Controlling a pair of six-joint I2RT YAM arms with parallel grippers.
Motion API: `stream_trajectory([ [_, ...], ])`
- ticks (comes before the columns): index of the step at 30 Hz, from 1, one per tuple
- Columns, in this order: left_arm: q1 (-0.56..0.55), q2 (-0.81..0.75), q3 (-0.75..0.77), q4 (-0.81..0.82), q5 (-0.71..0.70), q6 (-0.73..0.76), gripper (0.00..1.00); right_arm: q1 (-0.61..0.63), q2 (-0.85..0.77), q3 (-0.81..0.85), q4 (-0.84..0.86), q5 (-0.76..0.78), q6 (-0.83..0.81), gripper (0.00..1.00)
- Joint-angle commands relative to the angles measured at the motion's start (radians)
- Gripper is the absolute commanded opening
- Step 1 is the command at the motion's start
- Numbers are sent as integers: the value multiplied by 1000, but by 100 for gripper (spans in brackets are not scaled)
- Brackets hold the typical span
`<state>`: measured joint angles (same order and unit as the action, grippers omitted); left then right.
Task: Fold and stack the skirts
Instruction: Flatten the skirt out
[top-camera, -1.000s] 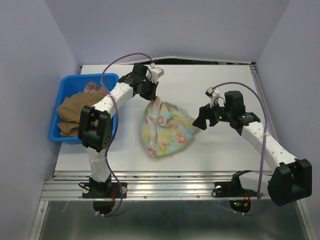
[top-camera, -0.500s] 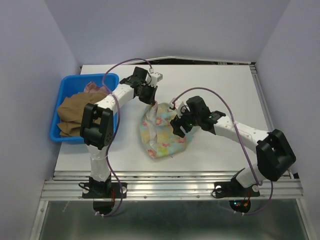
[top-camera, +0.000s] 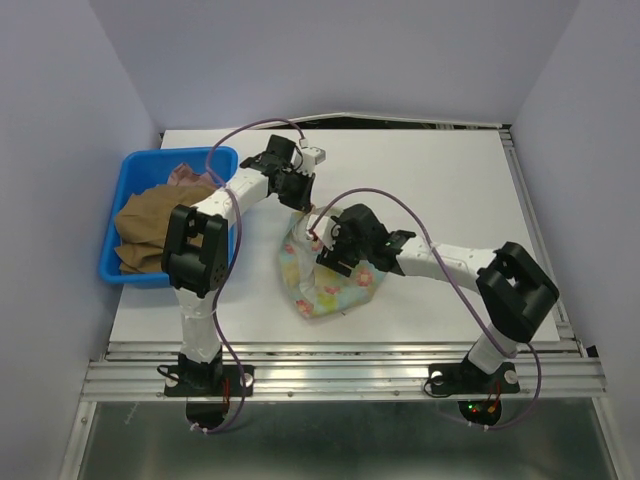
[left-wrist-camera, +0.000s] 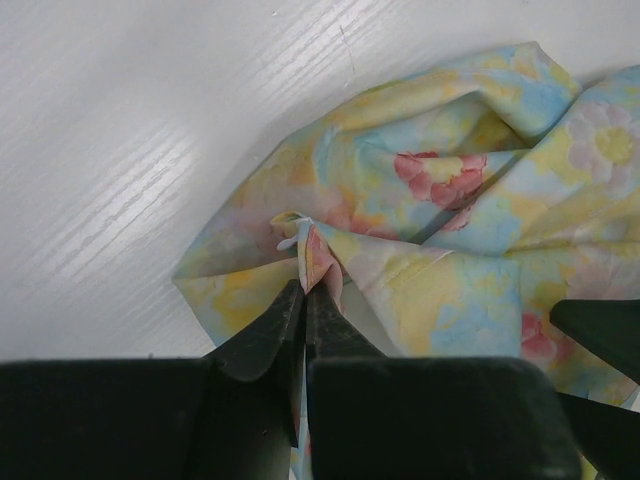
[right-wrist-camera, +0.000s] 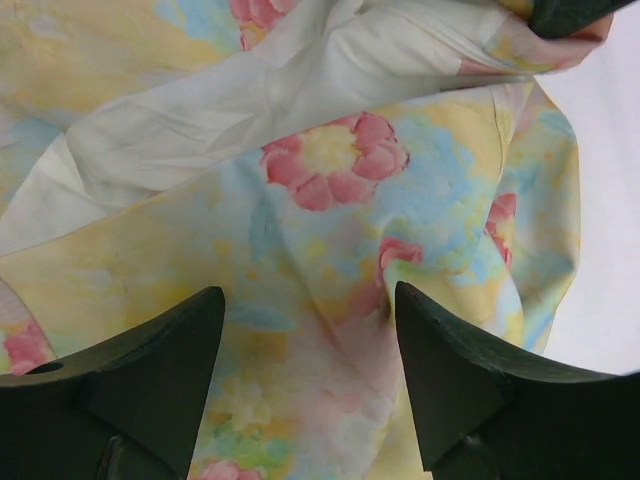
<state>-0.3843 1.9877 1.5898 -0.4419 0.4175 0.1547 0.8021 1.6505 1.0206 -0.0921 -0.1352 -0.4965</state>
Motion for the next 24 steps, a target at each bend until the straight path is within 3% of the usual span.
stream_trajectory([
  [1, 12, -4, 25, -3, 29, -1, 12, 28, 40, 79, 118, 42, -89, 70],
  [5, 21, -13, 16, -3, 38, 0, 15, 28, 94, 85, 135, 63, -114, 53],
  [6, 22, -16, 16, -6, 43, 2, 18, 28, 104, 85, 135, 66, -111, 40],
  [9, 41, -44, 4, -12, 44, 3, 24, 28, 74, 84, 127, 55, -68, 14],
  [12, 64, -98, -17, -17, 37, 9, 31, 28, 7, 91, 117, 63, -19, 2],
  [18, 107, -257, -111, -20, 0, 29, 40, 28, -132, 108, 59, 106, 41, 1],
  [20, 107, -321, -166, -18, -17, 36, 48, 28, -162, 137, 16, 121, 52, 1],
  [24, 108, -414, -284, -6, -19, 16, 49, 8, -196, 160, -26, 128, 56, 1],
])
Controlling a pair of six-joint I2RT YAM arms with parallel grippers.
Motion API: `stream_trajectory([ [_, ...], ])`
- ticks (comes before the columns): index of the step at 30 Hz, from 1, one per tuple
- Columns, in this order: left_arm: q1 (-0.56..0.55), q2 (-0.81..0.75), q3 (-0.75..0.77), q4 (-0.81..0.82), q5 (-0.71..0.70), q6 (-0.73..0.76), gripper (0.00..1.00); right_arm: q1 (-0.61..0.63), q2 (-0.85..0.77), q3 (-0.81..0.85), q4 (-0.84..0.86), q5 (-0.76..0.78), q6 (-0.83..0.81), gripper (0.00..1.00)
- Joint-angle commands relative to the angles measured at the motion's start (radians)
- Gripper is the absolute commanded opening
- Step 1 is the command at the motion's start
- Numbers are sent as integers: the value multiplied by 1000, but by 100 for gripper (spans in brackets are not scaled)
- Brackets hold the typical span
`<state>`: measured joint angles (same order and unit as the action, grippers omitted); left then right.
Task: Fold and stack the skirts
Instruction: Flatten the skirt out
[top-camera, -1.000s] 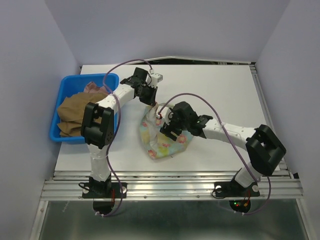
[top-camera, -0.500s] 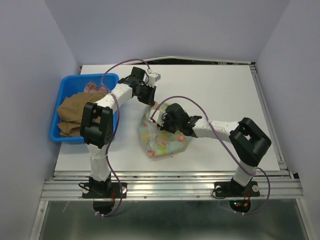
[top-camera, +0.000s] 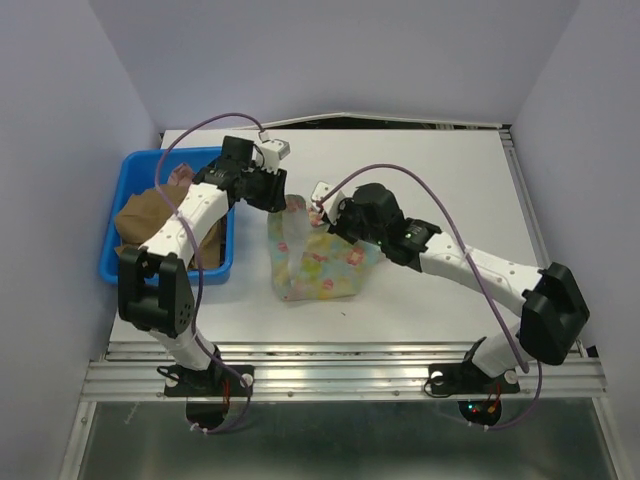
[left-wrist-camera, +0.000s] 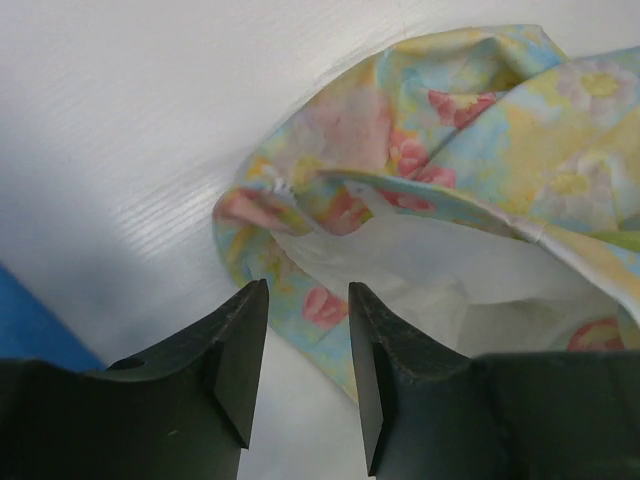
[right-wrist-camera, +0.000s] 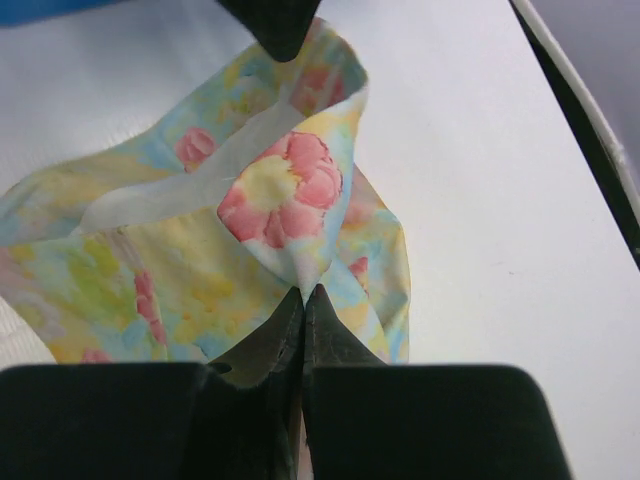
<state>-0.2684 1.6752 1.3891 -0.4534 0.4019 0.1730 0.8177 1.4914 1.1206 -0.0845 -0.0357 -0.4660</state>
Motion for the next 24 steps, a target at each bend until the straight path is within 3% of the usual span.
stream_trajectory([
  [1, -8, -124, -134, 8, 0, -6, 50, -18, -45, 61, -40, 28, 27, 1],
  [2, -8, -134, -134, 9, 3, -4, 61, -18, -51, 58, -46, 28, 29, 1],
  [3, -8, -141, -172, 10, 2, -6, 62, -34, -68, 53, -53, 28, 29, 1],
  [11, -8, -230, -297, 25, 3, 68, 61, -166, -164, -42, -93, -24, 107, 1],
  [16, -8, -288, -329, 39, -5, 131, 55, -363, -233, -166, -109, -214, 162, 1],
  [20, -15, -289, -352, 36, 20, 210, 49, -432, -267, -277, -107, -300, 164, 1],
  [24, -60, -252, -354, 64, -31, 234, 54, -479, -250, -343, -103, -366, 174, 1],
])
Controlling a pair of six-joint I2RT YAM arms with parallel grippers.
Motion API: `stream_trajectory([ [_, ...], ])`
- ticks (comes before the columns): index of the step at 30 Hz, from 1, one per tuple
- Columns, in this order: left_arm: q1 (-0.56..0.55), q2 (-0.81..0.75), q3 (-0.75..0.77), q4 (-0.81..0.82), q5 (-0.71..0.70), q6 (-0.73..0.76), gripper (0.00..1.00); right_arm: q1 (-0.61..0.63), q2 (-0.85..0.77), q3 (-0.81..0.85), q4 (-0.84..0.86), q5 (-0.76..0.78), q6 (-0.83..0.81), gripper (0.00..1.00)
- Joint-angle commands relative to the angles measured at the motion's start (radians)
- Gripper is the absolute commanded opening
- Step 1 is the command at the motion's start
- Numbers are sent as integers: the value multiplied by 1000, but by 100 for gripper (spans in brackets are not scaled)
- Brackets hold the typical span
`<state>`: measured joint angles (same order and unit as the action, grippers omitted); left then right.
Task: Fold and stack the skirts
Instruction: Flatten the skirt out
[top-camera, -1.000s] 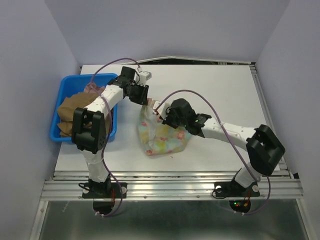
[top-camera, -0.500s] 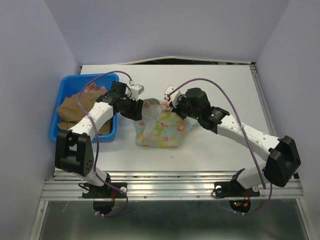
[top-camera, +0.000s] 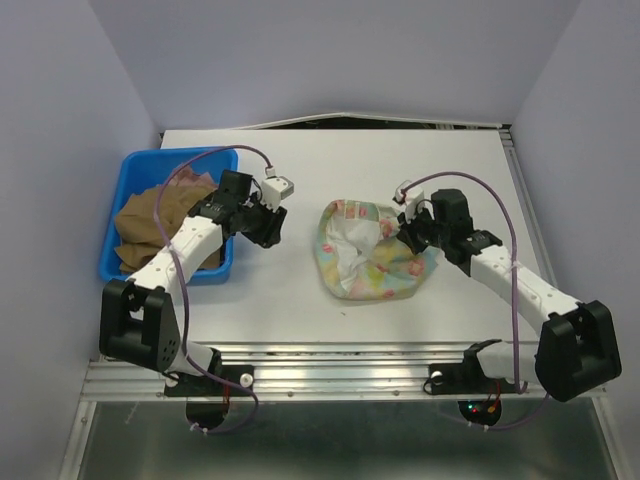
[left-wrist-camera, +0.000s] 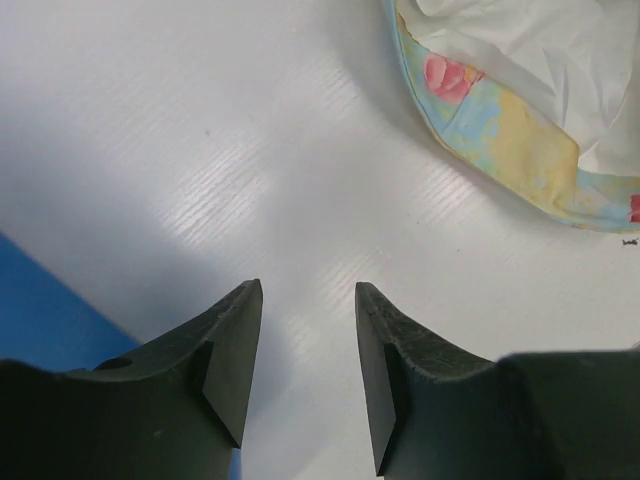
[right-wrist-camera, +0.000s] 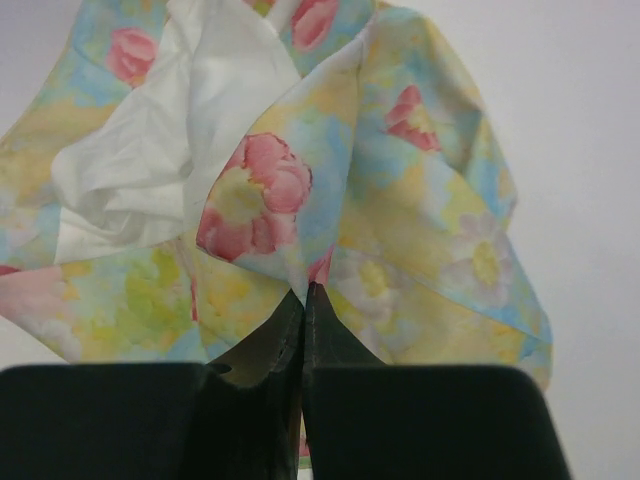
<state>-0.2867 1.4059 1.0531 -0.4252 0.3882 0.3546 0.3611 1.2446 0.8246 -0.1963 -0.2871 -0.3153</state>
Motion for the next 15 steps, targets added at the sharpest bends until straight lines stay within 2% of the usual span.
stream_trajectory([
  [1, -45, 37, -9, 34, -2, 14, 56, -37, 10, -53, 11, -124, 31, 1],
  [4, -46, 116, 18, 46, 90, -61, 59, -47, 19, -64, 18, -147, 44, 1],
  [8, -52, 211, 13, 152, 184, -207, 64, -56, -8, -56, 18, -155, 65, 1],
  [15, -77, 338, 9, 278, 343, -308, 64, -56, -88, -32, -14, -141, 78, 1],
])
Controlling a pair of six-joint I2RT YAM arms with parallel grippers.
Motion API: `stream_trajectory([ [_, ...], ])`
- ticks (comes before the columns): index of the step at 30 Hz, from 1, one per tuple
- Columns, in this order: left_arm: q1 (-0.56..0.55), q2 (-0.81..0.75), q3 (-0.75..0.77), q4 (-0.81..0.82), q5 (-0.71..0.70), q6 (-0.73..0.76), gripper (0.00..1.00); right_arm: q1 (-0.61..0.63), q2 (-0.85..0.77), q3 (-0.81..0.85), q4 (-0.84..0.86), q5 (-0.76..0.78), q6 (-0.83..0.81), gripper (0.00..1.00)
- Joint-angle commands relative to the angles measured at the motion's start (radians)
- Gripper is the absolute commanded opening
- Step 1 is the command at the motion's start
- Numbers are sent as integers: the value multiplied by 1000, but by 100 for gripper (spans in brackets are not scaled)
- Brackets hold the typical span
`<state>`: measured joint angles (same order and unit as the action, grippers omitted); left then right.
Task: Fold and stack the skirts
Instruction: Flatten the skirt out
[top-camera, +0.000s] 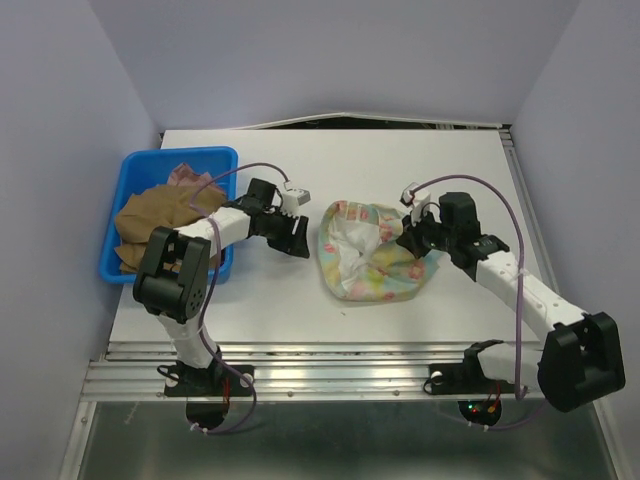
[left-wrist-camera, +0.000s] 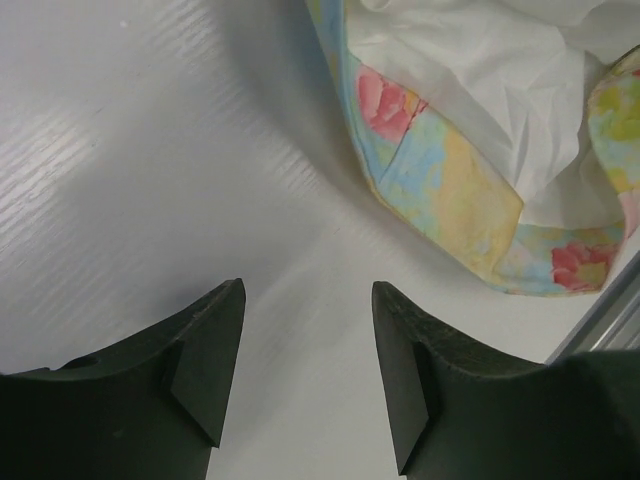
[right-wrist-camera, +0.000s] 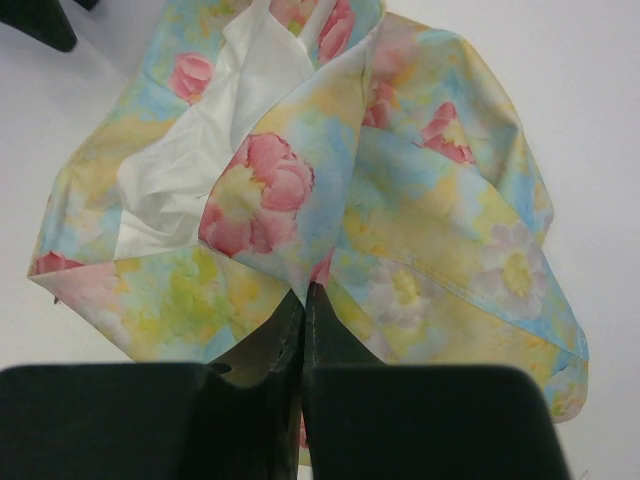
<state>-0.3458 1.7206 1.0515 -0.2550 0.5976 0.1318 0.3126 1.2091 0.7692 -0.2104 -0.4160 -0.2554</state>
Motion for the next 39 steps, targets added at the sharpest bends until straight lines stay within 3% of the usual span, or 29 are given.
stream_trajectory([
  [1, -19, 30, 4, 126, 161, -112, 64, -7, -56, 27, -1, -10, 16, 1],
  [8, -65, 115, -18, 223, 182, -198, 63, -7, -77, 56, -38, -17, 25, 1],
  [13, -93, 198, 10, 247, 146, -218, 56, -16, -85, 79, -60, -14, 33, 1],
  [14, -93, 206, 11, 247, 142, -219, 52, -17, -83, 84, -63, -12, 38, 1],
  [15, -93, 217, 19, 246, 134, -221, 41, -17, -82, 94, -64, -12, 42, 1],
  [17, -91, 200, 31, 231, 90, -210, 29, -26, -79, 107, -67, -10, 45, 1],
  [18, -81, 186, 45, 211, 55, -198, 15, -35, -79, 114, -70, -1, 47, 1],
  [20, -59, 134, 73, 180, 22, -182, 1, -62, -79, 145, -70, 17, 48, 1],
  [23, -9, 80, 191, 54, -111, -129, 0, -115, -82, 209, -72, 29, 38, 1],
  [24, -1, 42, 262, -19, -219, -68, 0, -160, -83, 228, -73, 22, 35, 1],
  [31, 16, -151, 413, -147, -627, 40, 0, -325, -85, 364, -72, -59, 53, 1],
  [34, 11, -206, 443, -214, -717, 58, 0, -337, -105, 383, -92, -89, 59, 1],
  [39, 10, -355, 400, -256, -728, 89, 0, -337, -180, 383, -161, -138, 50, 1],
])
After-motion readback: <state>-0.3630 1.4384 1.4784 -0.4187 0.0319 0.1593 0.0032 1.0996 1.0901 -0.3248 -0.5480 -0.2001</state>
